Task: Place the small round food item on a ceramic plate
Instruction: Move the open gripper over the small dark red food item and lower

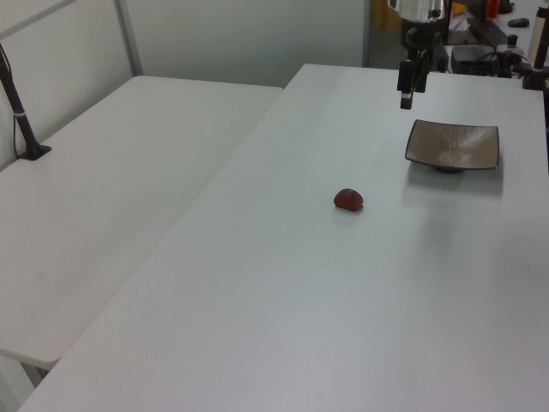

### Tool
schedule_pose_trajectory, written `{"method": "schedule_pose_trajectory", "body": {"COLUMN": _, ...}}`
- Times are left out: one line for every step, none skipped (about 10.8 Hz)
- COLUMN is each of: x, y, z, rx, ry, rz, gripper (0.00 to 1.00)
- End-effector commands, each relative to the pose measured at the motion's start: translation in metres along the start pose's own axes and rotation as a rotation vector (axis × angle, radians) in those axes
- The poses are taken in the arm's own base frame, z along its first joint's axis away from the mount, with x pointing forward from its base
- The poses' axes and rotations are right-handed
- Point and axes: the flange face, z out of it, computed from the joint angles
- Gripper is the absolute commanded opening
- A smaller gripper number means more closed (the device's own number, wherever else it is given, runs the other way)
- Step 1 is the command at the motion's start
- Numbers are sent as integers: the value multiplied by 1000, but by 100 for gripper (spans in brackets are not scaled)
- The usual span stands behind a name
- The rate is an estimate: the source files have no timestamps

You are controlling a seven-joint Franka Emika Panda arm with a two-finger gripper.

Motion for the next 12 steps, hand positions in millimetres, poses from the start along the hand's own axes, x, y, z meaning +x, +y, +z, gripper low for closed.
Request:
{"method": "schedule_pose_trajectory", "body": {"x": -3, "y": 1, "z": 7, "rx": -28, "ry": 57, "rz": -52, "gripper": 100}}
{"method": "schedule_pose_trajectory", "body": {"x": -3, "y": 0, "z": 7, "rx": -29, "ry": 57, "rz": -52, "gripper": 100}}
{"method": "schedule_pose_trajectory", "body": {"x": -4, "y": 0, "z": 7, "rx": -29, "ry": 59, "rz": -56, "gripper": 100}}
{"method": "schedule_pose_trajectory", "body": {"x": -3, "y": -1, "z": 8, "rx": -29, "ry": 57, "rz": -54, "gripper": 100}}
{"method": "schedule_pose_trajectory", "body": {"x": -3, "y": -1, "z": 8, "rx": -29, "ry": 57, "rz": -56, "gripper": 100}}
{"method": "schedule_pose_trajectory", "body": {"x": -3, "y": -1, "z": 9, "rx": -29, "ry": 56, "rz": -56, "gripper": 100}}
{"method": "schedule_pose_trajectory", "body": {"x": -2, "y": -1, "z": 9, "rx": -28, "ry": 59, "rz": -54, "gripper": 100}}
{"method": "schedule_pose_trajectory", "body": {"x": 5, "y": 0, "z": 11, "rx": -12, "ry": 94, "rz": -34, "gripper": 100}}
{"method": "schedule_pose_trajectory", "body": {"x": 13, "y": -2, "z": 20, "rx": -5, "ry": 114, "rz": -24, "gripper": 100}}
{"method": "schedule_pose_trajectory", "body": {"x": 19, "y": -4, "z": 26, "rx": 5, "ry": 123, "rz": 23, "gripper": 100}}
{"method": "schedule_pose_trajectory", "body": {"x": 29, "y": -8, "z": 33, "rx": 13, "ry": 157, "rz": 59, "gripper": 100}}
{"method": "schedule_pose_trajectory", "body": {"x": 40, "y": -10, "z": 38, "rx": 24, "ry": 218, "rz": 97, "gripper": 100}}
